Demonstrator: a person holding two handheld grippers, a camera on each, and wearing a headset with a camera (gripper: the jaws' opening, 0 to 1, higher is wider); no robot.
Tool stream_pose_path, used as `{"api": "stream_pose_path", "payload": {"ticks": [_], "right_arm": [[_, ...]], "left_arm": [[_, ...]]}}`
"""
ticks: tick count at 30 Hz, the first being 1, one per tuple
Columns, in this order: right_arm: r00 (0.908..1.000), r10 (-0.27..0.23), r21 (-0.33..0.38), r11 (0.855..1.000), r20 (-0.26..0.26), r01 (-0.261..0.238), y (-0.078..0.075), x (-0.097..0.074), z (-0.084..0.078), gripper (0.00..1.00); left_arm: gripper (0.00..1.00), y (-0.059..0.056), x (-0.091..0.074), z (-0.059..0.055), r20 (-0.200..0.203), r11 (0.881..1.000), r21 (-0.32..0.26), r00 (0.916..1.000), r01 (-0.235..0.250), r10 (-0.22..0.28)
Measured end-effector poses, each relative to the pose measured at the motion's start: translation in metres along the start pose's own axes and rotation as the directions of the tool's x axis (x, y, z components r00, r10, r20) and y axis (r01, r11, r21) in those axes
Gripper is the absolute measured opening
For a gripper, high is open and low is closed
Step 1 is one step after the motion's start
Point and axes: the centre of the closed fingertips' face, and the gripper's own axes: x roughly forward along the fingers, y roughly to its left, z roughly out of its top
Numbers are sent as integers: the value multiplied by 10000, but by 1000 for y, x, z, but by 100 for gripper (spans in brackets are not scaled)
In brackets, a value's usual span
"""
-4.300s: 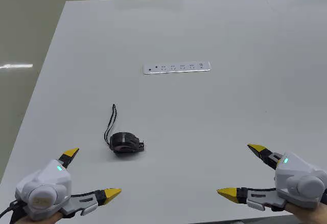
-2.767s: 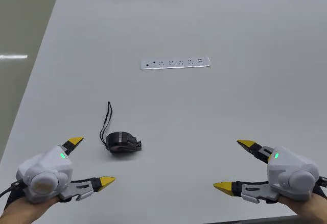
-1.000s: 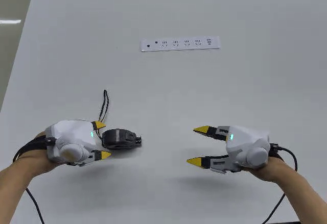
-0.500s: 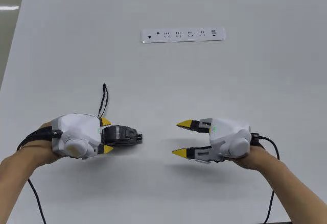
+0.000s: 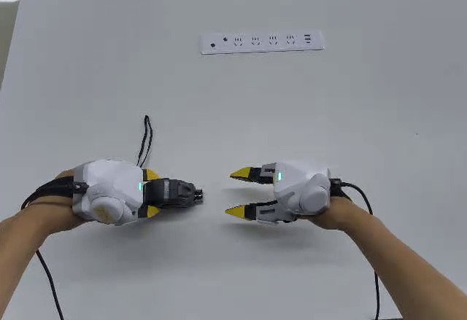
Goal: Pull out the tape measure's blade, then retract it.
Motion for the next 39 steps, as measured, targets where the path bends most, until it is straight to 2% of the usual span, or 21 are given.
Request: {"api": "stream_pose_path", "payload": {"ticks": [5, 7, 14, 24, 27, 39], "right_arm": [[9997, 261, 31, 9997, -16, -261, 2, 12, -3, 37], [9993, 372, 5, 9993, -43, -372, 3, 17, -2, 36], [9980, 615, -62, 9981, -112, -616, 3, 29, -4, 35], [9970, 762, -51, 9971, -153, -763, 3, 37, -5, 33], [9966, 802, -72, 9967, -178, -803, 1, 40, -7, 33], [9941, 1064, -258, 9939, -214, -1070, 2, 53, -8, 26]], "left_arm": [[31, 0, 4, -1, 65, 9997, 198, 9999, 126, -128], [32, 0, 4, 2, 281, 9991, 368, 9994, 214, -224], [32, 0, 5, 0, 274, 9979, 484, 9987, 419, -433], [33, -2, 15, -5, 105, 9962, 362, 9968, 787, -791], [32, -1, 15, -6, 159, 9957, 294, 9959, 882, -887], [30, -1, 15, -6, 272, 9971, -93, 9968, 758, -755]]}}
